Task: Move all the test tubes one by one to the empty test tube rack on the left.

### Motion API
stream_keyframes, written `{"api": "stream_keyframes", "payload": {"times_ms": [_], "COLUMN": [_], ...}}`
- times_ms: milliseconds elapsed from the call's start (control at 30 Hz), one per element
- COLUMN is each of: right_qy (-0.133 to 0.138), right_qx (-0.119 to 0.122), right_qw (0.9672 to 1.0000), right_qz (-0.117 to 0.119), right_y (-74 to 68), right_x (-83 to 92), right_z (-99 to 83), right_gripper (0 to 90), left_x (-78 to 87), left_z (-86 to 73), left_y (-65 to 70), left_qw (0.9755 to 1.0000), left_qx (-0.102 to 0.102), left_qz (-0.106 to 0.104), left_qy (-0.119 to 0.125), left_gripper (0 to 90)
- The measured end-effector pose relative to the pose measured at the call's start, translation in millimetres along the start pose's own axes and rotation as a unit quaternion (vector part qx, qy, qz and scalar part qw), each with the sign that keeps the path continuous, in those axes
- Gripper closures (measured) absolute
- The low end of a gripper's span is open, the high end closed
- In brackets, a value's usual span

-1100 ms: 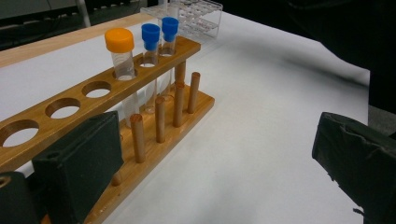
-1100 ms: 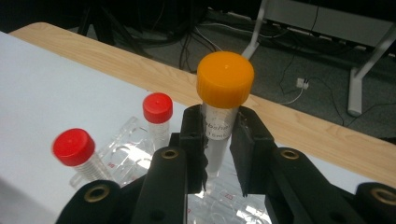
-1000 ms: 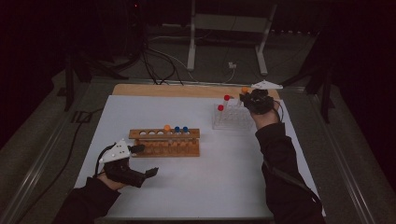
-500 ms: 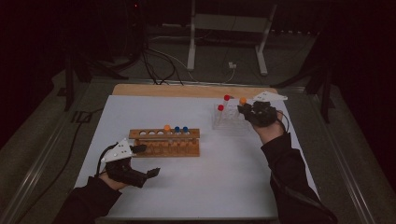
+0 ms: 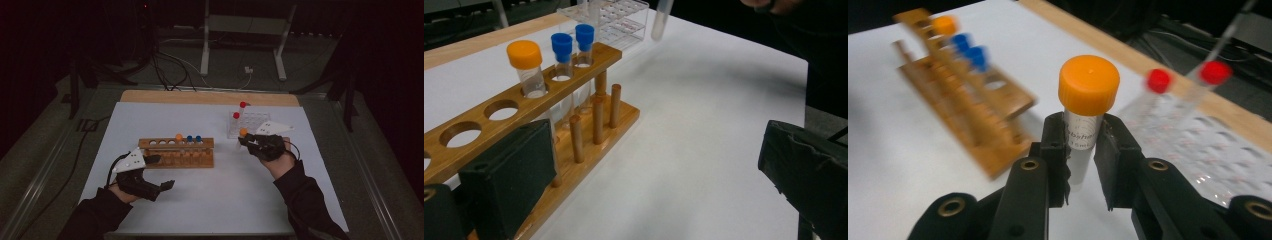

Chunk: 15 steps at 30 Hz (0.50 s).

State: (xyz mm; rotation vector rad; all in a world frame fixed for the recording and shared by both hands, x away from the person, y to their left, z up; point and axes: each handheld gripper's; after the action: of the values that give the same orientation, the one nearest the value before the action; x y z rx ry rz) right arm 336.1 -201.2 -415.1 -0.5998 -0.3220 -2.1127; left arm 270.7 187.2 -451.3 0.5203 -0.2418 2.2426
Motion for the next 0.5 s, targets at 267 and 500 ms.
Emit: {"api": "stream_keyframes", "payload": {"times_ms": [267, 500], "right_qy": [-0.015, -0.02], "right_qx": [0.021, 0.041], "right_qw": [0.9983, 0.9951], "right_qz": [0.051, 0.088], "right_y": [-35.3, -61.3], "right_x": [-7.8, -17.1], "right_z": [-9.4, -12.3], "right_gripper": [75.0, 75.0], "left_x": [-2.7, -7.6], "left_z": [7.5, 19.3], "left_y": [5.5, 12.2], "left_qw": [0.9999, 0.9994], "left_qx": [-0.011, -0.023], "left_qz": [-0.009, -0.024], "left_qy": [-0.002, 0.0], "left_gripper": [2.7, 2.8]}}
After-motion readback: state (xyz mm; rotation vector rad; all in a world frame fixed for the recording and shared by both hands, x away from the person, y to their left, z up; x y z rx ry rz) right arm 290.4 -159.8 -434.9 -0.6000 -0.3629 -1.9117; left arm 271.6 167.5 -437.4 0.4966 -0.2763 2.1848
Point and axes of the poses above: each handheld gripper's, and its own axes: x roughly backward along the jaws, z roughly out of its top, y roughly to its right, and after that the axes turned 11 degrees about z, right-handed
